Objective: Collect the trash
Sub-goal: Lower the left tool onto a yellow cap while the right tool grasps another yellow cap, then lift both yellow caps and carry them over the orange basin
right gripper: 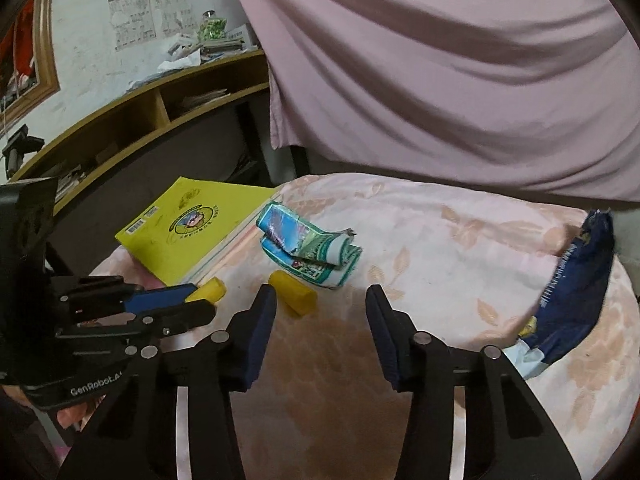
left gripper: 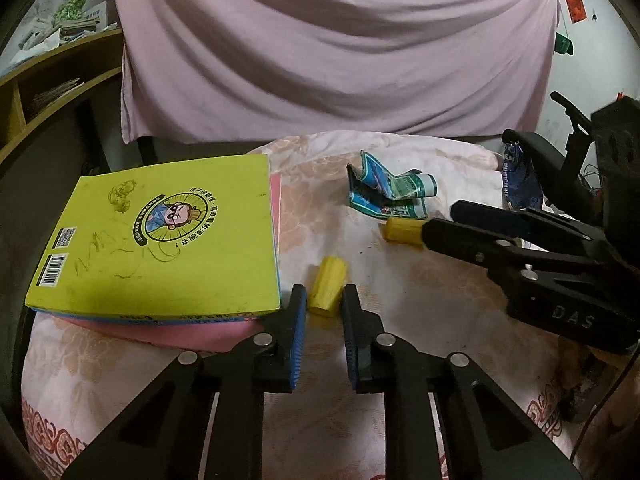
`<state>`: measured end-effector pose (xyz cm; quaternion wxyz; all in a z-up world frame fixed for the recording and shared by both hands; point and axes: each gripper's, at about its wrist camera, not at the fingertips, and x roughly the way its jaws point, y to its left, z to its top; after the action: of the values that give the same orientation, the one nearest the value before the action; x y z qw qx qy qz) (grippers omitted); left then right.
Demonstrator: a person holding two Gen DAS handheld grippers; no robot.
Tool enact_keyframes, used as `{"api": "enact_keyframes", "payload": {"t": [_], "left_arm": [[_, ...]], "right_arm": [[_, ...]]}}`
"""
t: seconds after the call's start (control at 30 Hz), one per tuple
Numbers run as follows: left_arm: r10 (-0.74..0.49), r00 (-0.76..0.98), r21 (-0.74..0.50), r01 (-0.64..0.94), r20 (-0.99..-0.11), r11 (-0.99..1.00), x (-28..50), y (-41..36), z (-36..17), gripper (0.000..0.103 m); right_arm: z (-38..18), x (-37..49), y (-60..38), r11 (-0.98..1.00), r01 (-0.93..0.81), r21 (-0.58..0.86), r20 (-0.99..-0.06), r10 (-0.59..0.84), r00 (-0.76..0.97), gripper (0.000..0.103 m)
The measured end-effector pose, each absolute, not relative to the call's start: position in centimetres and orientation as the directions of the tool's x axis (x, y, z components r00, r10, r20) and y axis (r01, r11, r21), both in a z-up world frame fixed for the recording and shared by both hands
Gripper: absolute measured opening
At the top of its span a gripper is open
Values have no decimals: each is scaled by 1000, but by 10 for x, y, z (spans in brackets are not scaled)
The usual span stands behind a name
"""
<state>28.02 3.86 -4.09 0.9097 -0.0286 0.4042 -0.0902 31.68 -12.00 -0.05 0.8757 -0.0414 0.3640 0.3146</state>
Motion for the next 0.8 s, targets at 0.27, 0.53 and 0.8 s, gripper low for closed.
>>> {"api": "enact_keyframes", "payload": {"t": [0.27, 0.53, 0.8], "left_arm": [[-191, 658, -131, 139, -729, 982, 280, 41, -41, 14], [-207, 672, -167, 125, -711, 978, 274, 45, -36, 14], [-213, 732, -182, 123, -648, 975, 250, 35, -21, 14]], "right_arm": [[-6, 319, -104, 785, -607, 123, -699, 503, 508, 20], [-1, 306, -109, 788, -607, 101, -682, 499, 534, 19], [11, 277, -133, 807, -581, 109, -615, 514, 598, 18]]}}
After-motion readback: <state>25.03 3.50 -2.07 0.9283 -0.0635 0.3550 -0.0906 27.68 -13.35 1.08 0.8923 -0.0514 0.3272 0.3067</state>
